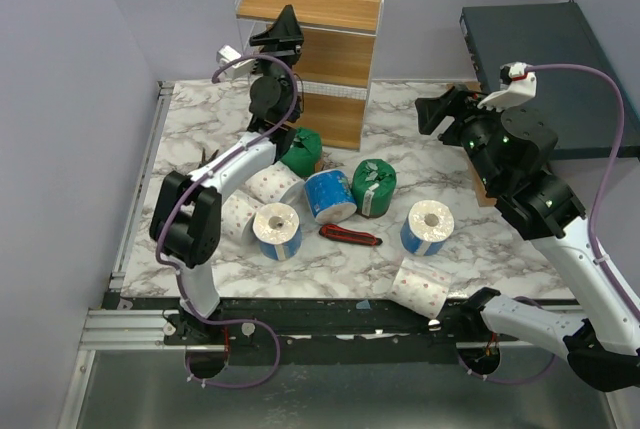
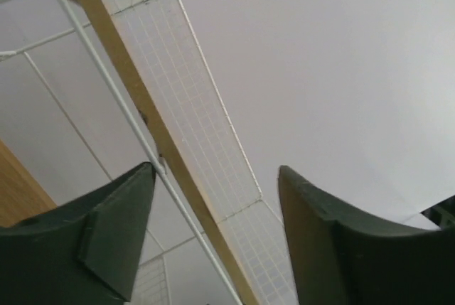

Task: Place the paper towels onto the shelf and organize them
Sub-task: Adjust the shelf at the center of the board.

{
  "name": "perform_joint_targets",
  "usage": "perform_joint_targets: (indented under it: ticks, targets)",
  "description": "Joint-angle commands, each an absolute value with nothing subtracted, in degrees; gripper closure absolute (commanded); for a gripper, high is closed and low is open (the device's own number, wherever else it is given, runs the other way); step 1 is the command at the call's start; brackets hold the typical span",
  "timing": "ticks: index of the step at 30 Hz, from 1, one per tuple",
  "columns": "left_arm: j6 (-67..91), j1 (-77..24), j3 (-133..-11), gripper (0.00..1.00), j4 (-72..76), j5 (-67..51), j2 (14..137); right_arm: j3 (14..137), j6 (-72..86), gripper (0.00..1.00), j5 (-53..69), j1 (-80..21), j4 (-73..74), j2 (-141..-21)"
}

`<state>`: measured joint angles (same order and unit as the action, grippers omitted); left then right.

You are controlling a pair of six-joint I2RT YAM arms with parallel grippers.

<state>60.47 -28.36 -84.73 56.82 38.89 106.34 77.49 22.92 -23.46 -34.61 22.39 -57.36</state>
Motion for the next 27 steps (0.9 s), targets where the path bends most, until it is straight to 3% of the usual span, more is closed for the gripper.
perform_joint_targets:
  ticks: [1,2,10,15,20,27]
  targets:
    - [55.9,-28.6,-80.4,0.15,60.1,36.8,98.7,79.6,23.1,0.20,-23.0,-34.8,23.4,-57.6]
    - [55.8,-28.5,-79.4,0.02,60.2,36.6,97.6,79.8,23.2,0.20,-22.8,-34.8,23.5,-57.6]
    - [54.6,-28.4,-61.8,0.01,50.6,36.5,79.3,78.4,24.0,0.19,-22.0,-34.8,24.2,-57.1]
    - [54.6,-28.5,-58.5,0.01,19.4,33.8,64.4,73.8,26.1,0.19,-19.2,-34.8,21.3,-56.6]
    - [54.3,-28.7,-65.5,0.01,-17.2,24.9,57.8,70.2,29.4,0.19,-16.5,-34.8,20.3,-58.5]
    - [50.5,-28.7,-61.4,0.02,-36.3,25.3,46.2,65.8,31.7,0.19,-12.5,-34.8,19.1,-61.3]
